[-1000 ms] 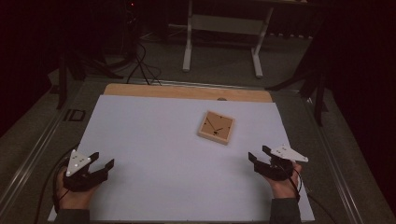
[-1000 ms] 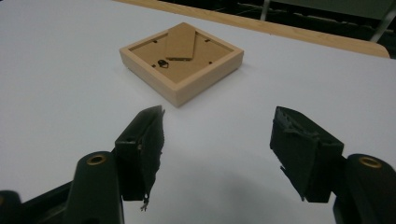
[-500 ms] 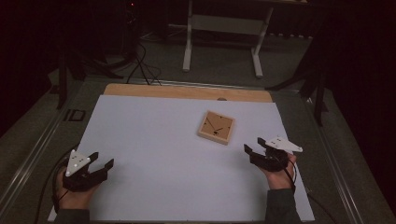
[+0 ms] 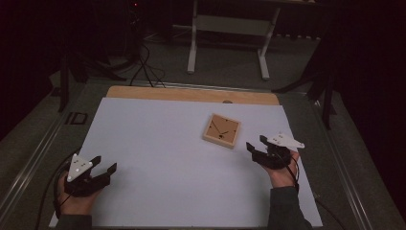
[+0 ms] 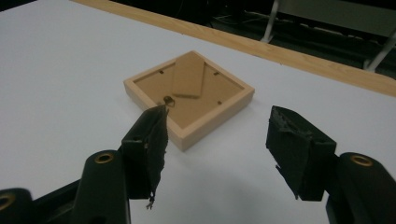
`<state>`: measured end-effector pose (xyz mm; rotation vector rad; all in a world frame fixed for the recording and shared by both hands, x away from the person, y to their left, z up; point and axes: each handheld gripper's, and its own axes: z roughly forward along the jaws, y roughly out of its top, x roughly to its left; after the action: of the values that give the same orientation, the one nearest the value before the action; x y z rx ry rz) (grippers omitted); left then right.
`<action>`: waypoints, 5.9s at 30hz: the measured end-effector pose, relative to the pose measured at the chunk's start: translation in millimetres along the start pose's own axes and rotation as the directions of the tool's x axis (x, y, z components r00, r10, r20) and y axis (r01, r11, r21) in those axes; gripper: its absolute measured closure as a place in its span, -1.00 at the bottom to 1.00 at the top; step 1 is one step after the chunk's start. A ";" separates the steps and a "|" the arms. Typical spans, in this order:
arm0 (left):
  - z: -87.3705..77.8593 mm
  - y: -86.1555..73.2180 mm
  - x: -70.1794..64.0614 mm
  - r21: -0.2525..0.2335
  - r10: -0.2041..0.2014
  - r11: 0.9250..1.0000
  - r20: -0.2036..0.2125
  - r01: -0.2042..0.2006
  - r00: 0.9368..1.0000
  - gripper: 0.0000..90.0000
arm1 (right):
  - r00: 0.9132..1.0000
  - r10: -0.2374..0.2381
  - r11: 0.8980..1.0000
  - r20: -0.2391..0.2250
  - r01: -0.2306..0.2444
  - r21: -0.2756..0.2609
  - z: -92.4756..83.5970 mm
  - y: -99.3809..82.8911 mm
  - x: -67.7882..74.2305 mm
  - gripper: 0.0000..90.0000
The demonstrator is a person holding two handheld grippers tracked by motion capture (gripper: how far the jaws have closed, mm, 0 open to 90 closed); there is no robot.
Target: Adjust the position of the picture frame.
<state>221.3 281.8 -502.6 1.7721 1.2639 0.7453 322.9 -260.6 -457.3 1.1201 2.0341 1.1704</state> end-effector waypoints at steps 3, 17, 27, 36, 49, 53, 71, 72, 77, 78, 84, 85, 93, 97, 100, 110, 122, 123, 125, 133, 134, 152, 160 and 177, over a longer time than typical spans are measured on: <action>-0.3 0.2 -0.1 -0.003 0.001 1.000 -0.002 -0.001 1.000 -0.18 | 1.000 -0.005 1.000 -0.002 0.005 0.000 4.4 4.3 2.0 -0.15; -1.1 1.0 0.3 -0.013 0.004 1.000 -0.003 -0.004 1.000 -0.18 | 1.000 0.003 1.000 -0.010 -0.003 0.010 24.4 8.9 3.8 -0.14; -0.9 1.4 -0.3 -0.016 0.009 1.000 0.000 -0.009 1.000 -0.18 | 1.000 0.014 1.000 -0.010 -0.014 0.027 36.2 6.6 0.8 -0.13; -0.8 1.5 -0.2 -0.019 0.010 1.000 0.002 -0.010 1.000 -0.18 | 0.999 0.030 0.998 -0.015 -0.029 0.055 50.4 3.6 -1.7 -0.08; 2.0 1.5 -1.0 -0.012 0.016 1.000 0.006 -0.016 1.000 -0.19 | 0.999 0.049 0.996 -0.018 -0.048 0.078 69.8 -1.0 -5.5 0.07; 2.6 1.6 -1.3 -0.012 0.018 1.000 0.008 -0.018 1.000 -0.19 | 0.998 0.056 0.994 -0.010 -0.054 0.094 76.3 -1.8 -5.2 0.10; 1.7 2.2 -1.1 -0.019 0.024 1.000 0.007 -0.024 1.000 -0.19 | 0.989 0.144 0.978 -0.018 -0.139 0.153 105.5 -10.0 -0.4 0.16; 1.7 2.2 -1.1 -0.019 0.024 1.000 0.007 -0.024 1.000 -0.19 | 0.989 0.144 0.978 -0.018 -0.139 0.153 105.5 -10.0 -0.4 0.16; 1.7 2.2 -0.9 -0.020 0.024 1.000 0.008 -0.024 1.000 -0.19 | 0.986 0.166 0.974 -0.018 -0.161 0.163 109.1 -11.6 -1.1 0.22; 1.7 2.2 -0.9 -0.020 0.024 1.000 0.008 -0.024 1.000 -0.19 | 0.986 0.168 0.973 -0.016 -0.163 0.167 109.4 -11.7 -1.3 0.23; 2.1 2.2 -1.3 -0.018 0.025 1.000 0.009 -0.025 1.000 -0.19 | 0.982 0.188 0.967 -0.024 -0.181 0.178 110.2 -12.4 -3.3 0.27; 2.1 2.3 -1.4 -0.019 0.026 0.999 0.009 -0.026 1.000 -0.19 | 0.979 0.199 0.964 -0.032 -0.190 0.184 110.4 -12.0 -4.2 0.29; 2.3 2.3 -1.8 -0.017 0.027 1.000 0.009 -0.026 1.000 -0.19 | 0.970 0.236 0.957 -0.056 -0.222 0.188 110.7 -13.2 -7.6 0.36; 2.6 2.4 -2.1 -0.018 0.027 0.999 0.010 -0.027 1.000 -0.19 | 0.969 0.241 0.956 -0.059 -0.227 0.188 110.2 -13.2 -8.5 0.42; 3.5 2.5 -2.5 -0.017 0.028 0.999 0.011 -0.028 1.000 -0.19 | 0.971 0.230 0.958 -0.058 -0.216 0.190 109.2 -12.8 -8.9 0.49; 4.8 2.7 -2.9 -0.013 0.031 0.999 0.012 -0.031 0.999 -0.19 | 0.972 0.223 0.960 -0.069 -0.207 0.188 110.4 -12.0 -9.4 0.55; 6.0 3.1 -3.5 -0.010 0.034 0.999 0.014 -0.034 0.999 -0.19 | 0.978 0.197 0.965 -0.069 -0.181 0.188 112.4 -9.4 -4.3 0.71; 6.0 3.1 -3.5 -0.010 0.034 0.999 0.014 -0.034 0.999 -0.19 | 0.978 0.196 0.965 -0.070 -0.180 0.188 112.6 -9.2 -3.8 0.72; 6.0 3.1 -3.5 -0.010 0.034 0.999 0.014 -0.034 0.999 -0.19 | 0.979 0.193 0.966 -0.070 -0.177 0.187 112.8 -9.0 -3.2 0.72; 5.9 3.2 -3.4 -0.011 0.034 0.999 0.013 -0.034 0.999 -0.19 | 0.983 0.162 0.971 -0.082 -0.144 0.190 113.5 -7.5 3.8 0.76; 5.9 3.3 -3.4 -0.011 0.034 0.999 0.014 -0.034 0.999 -0.19 | 0.984 0.158 0.971 -0.084 -0.140 0.192 113.6 -7.3 5.1 0.76; 6.0 3.4 -3.4 -0.013 0.035 0.999 0.014 -0.035 0.999 -0.19 | 0.985 0.088 0.980 -0.151 -0.058 0.193 117.9 -3.7 28.6 0.77; 6.1 3.5 -3.5 -0.014 0.036 0.999 0.015 -0.036 0.999 -0.19 | 0.982 0.043 0.982 -0.185 -0.008 0.190 119.4 -1.9 42.8 0.77; 5.9 3.5 -3.6 -0.015 0.036 0.999 0.016 -0.036 0.999 -0.19 | 0.959 -0.075 0.976 -0.273 0.127 0.177 118.7 0.6 70.4 0.76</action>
<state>226.6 276.2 -502.5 1.7894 1.2160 0.7575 377.6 -148.8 -516.9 0.9743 2.4248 1.1406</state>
